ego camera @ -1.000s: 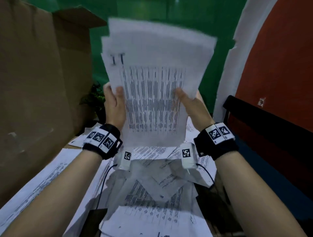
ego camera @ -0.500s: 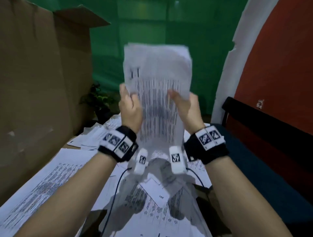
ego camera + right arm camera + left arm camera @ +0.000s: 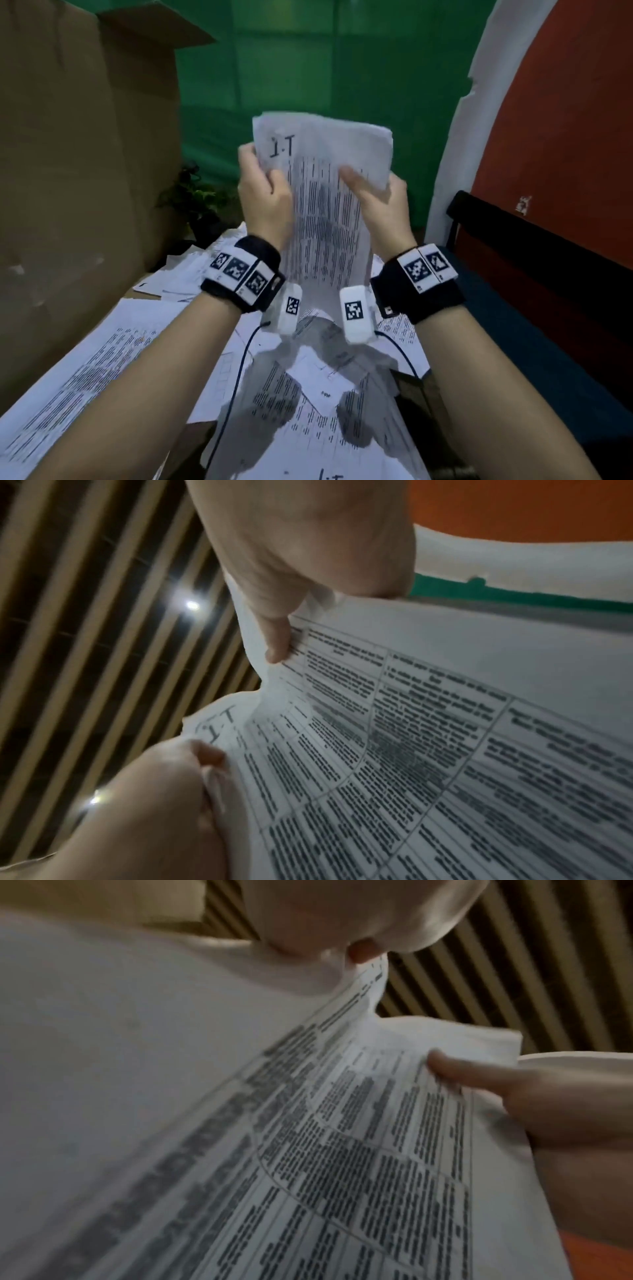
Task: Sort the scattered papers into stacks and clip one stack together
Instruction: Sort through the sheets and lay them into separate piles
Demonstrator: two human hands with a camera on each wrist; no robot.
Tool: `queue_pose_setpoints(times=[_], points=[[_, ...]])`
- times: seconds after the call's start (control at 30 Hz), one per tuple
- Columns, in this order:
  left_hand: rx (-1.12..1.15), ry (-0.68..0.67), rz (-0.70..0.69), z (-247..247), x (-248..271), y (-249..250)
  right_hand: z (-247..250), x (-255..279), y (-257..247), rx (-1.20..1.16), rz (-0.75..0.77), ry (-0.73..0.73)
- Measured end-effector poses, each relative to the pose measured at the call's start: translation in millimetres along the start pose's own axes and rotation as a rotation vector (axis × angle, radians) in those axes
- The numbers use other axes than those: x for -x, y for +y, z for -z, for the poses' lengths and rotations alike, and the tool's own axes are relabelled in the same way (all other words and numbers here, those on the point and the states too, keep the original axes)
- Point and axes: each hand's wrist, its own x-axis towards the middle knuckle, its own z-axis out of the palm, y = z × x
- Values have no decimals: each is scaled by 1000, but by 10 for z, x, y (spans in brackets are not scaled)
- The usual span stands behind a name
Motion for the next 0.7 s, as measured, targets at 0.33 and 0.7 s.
queue_pose_setpoints(times=[0.33, 0.7], points=[[-164, -196, 446, 181, 315, -518, 268, 148, 487, 147, -132, -156], [267, -202, 923, 394, 540, -1159, 527, 53, 667, -530, -419, 234]])
